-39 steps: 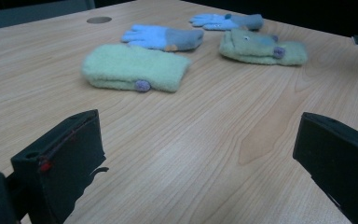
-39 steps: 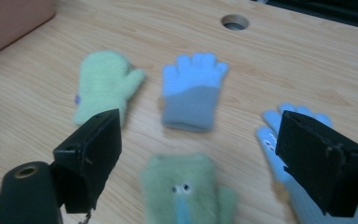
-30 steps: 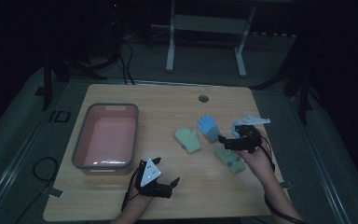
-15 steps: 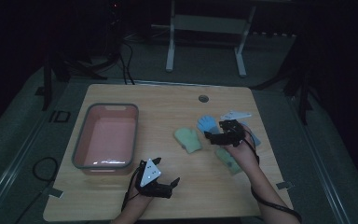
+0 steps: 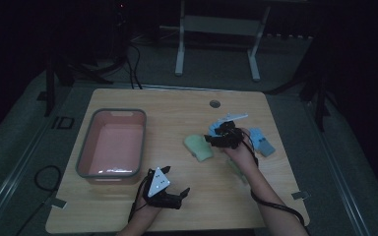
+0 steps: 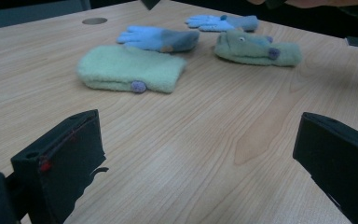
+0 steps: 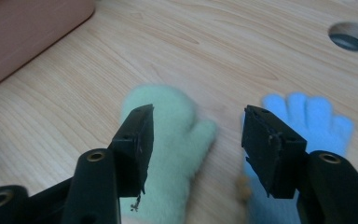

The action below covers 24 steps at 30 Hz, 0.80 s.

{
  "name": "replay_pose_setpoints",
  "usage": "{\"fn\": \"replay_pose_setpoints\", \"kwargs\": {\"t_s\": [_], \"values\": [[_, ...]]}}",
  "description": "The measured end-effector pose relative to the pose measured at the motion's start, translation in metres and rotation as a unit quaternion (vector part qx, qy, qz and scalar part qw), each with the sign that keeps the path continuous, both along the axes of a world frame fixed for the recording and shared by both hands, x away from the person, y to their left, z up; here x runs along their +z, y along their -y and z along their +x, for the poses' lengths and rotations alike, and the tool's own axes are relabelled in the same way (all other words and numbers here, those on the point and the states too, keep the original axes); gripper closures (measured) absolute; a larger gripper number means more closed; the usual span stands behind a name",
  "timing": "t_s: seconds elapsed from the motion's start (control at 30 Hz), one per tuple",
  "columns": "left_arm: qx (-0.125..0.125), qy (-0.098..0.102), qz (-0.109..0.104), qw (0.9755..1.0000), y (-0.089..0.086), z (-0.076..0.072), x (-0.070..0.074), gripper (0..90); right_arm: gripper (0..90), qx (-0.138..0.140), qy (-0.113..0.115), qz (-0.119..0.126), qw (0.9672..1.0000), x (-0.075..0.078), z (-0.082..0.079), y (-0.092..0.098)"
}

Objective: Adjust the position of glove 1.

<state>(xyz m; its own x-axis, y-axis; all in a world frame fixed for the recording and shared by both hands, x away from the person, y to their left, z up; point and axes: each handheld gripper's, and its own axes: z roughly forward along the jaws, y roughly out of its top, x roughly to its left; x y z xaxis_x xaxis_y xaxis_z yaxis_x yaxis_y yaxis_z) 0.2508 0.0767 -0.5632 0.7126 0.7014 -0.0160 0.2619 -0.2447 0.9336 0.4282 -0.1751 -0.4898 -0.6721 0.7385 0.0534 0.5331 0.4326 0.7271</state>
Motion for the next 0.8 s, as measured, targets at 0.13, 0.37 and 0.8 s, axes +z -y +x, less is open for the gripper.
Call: {"fn": "replay_pose_setpoints", "kwargs": {"t_s": [0.13, 0.37, 0.8], "values": [[0.000, 0.000, 0.000, 1.0000, 0.000, 0.000, 0.000, 2.0, 46.4, 0.019, 0.005, -0.010, 0.9998, -0.006, 0.004, -0.011], [-0.002, -0.001, -0.001, 1.0000, 0.000, 0.000, 0.000, 2.0, 49.9, 0.043, 0.007, -0.042, 0.9982, -0.022, 0.007, -0.030], [-0.002, -0.002, -0.002, 1.0000, 0.000, 0.000, 0.000, 2.0, 55.1, 0.047, -0.007, -0.064, 0.9968, -0.052, 0.011, -0.045]]}}
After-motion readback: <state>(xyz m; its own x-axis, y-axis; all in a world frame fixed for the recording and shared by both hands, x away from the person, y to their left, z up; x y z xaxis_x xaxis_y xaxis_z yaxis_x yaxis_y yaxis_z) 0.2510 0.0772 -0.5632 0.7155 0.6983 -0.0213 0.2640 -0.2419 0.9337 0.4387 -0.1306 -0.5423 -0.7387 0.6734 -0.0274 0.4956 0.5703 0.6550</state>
